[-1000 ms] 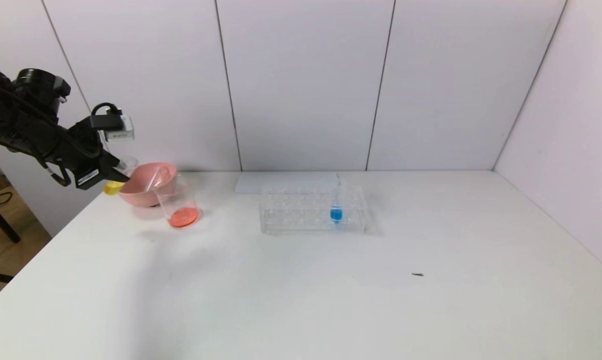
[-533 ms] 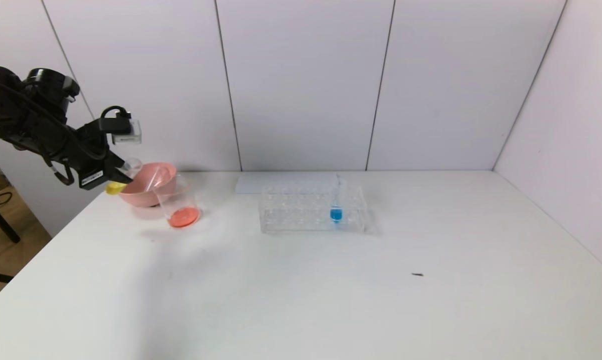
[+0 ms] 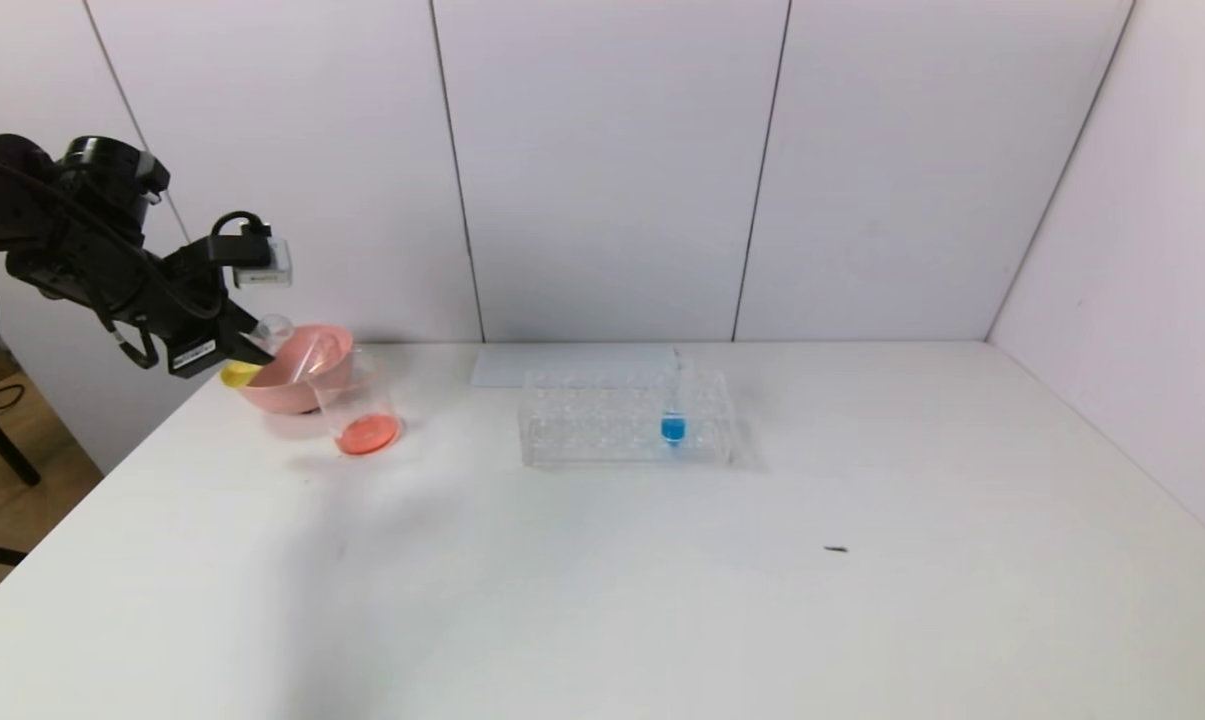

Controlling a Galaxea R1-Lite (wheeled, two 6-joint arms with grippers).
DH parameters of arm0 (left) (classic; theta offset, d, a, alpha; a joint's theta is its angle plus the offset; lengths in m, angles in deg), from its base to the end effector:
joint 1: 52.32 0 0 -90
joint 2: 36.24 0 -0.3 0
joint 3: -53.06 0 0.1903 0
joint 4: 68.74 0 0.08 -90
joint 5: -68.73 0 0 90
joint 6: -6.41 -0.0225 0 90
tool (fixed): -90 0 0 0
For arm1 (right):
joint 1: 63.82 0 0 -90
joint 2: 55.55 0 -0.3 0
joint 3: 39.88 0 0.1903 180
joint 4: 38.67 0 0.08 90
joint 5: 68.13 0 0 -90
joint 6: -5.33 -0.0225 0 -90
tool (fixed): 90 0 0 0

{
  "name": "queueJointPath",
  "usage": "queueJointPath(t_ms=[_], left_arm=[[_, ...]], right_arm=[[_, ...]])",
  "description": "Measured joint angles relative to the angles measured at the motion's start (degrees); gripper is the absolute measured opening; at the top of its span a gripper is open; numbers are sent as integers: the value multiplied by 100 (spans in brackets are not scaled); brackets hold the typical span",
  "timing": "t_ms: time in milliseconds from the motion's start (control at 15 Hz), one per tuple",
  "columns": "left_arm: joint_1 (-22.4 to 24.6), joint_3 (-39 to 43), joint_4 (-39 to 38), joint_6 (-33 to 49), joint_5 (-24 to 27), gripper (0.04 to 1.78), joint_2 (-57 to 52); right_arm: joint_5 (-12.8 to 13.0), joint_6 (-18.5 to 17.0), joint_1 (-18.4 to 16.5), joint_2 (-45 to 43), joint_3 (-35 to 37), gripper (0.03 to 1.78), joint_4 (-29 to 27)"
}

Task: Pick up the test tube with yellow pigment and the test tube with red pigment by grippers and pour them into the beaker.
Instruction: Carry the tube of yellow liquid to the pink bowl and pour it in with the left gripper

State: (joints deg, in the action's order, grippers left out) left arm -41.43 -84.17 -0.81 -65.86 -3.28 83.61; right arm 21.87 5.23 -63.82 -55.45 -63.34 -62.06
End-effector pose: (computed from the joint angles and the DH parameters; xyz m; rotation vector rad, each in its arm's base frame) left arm 0.3896 0.0679 0.2387 0.9601 0.6474 -0.6219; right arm -0.0228 0.0000 0.0759 0.0017 0.0005 0.0000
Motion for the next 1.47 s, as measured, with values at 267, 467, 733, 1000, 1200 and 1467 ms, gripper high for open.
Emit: queueJointPath(t_ms=[267,467,733,1000,1200,1467], left_arm=[[-59,-6,-52,-2,-16,44,16],[-107,-13,-100,13,-27,44,46],[-177,-39,-105,27,-160,44,101],[-234,-39,-67,-20,-330,44,112],[-273,-39,-34,-207,-424,44,112],[-277,-39,-33,-513,-642,44,121]], right_arm=[[0,0,0,0,0,170,0],[0,0,0,0,0,170,0],[0,2,0,0,0,170,2],[0,2,0,0,0,170,2],[0,0,0,0,0,170,2],[0,0,0,0,0,170,0]])
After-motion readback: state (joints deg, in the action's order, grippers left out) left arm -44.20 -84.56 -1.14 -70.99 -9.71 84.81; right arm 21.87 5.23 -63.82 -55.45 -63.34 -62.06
